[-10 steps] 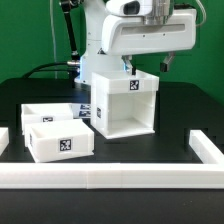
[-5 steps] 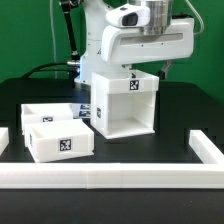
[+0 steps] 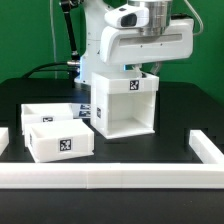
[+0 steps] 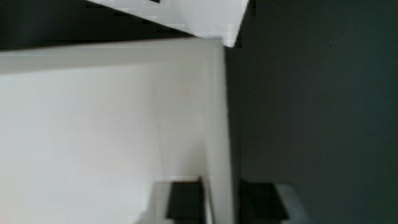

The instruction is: Assemble drawer

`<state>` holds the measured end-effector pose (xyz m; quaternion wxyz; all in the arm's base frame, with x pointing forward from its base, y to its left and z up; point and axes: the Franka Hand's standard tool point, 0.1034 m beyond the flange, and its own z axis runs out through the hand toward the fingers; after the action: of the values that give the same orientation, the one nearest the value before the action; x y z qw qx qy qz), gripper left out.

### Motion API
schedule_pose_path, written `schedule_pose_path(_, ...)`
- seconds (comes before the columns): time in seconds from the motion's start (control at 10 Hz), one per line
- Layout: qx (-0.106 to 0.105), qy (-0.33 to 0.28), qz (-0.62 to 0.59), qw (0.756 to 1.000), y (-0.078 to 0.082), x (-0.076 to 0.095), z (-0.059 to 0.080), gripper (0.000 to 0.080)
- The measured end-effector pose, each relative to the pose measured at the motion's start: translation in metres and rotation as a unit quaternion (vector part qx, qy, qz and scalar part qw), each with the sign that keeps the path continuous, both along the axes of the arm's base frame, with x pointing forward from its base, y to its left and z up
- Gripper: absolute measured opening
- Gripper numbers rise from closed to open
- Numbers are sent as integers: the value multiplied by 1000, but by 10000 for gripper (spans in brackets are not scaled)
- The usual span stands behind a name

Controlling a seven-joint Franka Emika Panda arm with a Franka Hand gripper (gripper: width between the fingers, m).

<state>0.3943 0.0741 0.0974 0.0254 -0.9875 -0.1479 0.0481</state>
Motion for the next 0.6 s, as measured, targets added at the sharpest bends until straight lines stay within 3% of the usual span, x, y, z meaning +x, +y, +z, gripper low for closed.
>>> schedule_pose_path(0.6,0,2,-1,1000,-1,3,1,37)
